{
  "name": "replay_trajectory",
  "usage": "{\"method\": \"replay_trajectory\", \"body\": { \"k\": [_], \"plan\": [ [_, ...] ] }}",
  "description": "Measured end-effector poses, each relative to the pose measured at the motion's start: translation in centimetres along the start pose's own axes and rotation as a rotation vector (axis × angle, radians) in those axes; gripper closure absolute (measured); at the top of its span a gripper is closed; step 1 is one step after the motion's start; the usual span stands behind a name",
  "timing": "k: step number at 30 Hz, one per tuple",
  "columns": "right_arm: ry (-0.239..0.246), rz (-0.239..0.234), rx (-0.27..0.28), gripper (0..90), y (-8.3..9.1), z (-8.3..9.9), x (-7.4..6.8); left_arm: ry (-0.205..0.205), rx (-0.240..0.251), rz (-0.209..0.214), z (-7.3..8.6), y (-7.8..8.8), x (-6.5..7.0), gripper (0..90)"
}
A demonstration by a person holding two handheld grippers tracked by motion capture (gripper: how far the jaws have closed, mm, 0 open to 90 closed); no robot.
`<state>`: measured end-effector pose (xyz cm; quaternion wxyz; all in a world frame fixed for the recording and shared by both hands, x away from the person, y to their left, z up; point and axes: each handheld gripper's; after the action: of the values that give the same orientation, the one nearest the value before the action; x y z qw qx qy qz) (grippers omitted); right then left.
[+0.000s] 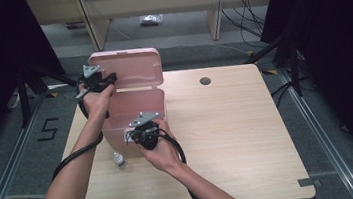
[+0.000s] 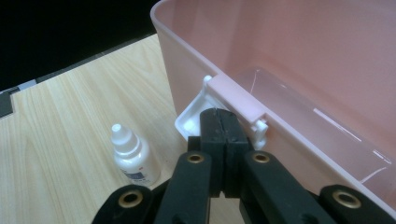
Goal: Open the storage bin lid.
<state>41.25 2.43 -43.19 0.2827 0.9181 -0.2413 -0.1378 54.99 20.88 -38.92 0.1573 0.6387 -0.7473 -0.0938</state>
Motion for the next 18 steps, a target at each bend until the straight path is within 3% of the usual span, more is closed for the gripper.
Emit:
{"method": "replay_trajectory", "body": {
  "k": [18],
  "plan": [
    [-0.004,0.0,0.002,90.0,0.01,0.05,-0.01,-0.003,-0.032,-0.013,0.58,-0.67,-0.09,89.1]
  ]
}}
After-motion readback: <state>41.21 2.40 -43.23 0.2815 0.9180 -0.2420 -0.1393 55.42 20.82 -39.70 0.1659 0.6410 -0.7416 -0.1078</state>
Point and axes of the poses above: each handheld gripper's, and its own axes: y roughly backward along the jaws, z roughly out of its underside, x roughly to its right, and after that the axes turned 8 degrees about -z, right-handed
